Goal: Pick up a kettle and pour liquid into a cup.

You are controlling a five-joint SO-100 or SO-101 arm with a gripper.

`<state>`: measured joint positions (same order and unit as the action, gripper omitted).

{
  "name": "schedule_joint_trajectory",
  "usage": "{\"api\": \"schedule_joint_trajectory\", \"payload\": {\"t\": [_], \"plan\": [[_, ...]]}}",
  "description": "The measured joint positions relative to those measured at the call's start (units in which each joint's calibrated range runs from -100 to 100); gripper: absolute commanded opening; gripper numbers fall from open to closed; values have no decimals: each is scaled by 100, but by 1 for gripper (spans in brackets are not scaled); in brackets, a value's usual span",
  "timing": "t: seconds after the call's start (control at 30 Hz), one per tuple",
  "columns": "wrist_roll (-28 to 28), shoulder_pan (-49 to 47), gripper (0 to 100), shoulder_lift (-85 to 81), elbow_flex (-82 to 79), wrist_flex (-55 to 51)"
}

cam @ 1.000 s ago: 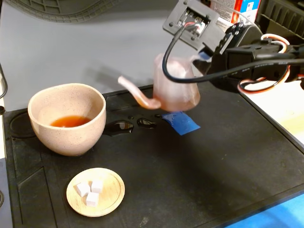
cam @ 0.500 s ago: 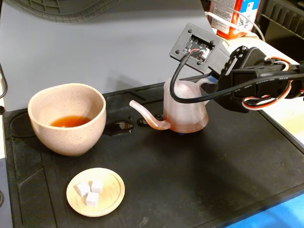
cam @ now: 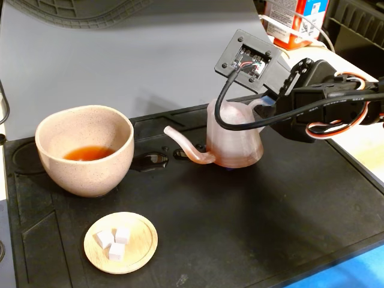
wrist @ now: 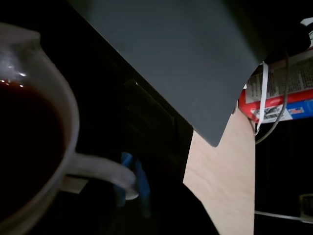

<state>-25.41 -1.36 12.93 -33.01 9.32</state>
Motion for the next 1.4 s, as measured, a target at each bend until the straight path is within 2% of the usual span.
{"api": "schedule_joint_trajectory", "payload": {"t": [0.13,0.2,0.3,0.67,0.83,0.97,1.03,1.1,1.17,1.33,1.4], "plan": [[-5,15,1,231,10,18],[-5,15,11,231,10,18],[-5,-23,15,231,10,18],[-5,-68,15,265,-10,9],[-42,-60,16,188,-467,9],[-325,15,16,-668,-1461,9],[-325,15,12,-1310,-2093,18],[-335,38,0,-2226,-2882,9],[-707,53,1,-3151,-3418,18],[-2032,60,1,-5582,-4576,9],[-2326,60,1,-6344,-5024,9]]}}
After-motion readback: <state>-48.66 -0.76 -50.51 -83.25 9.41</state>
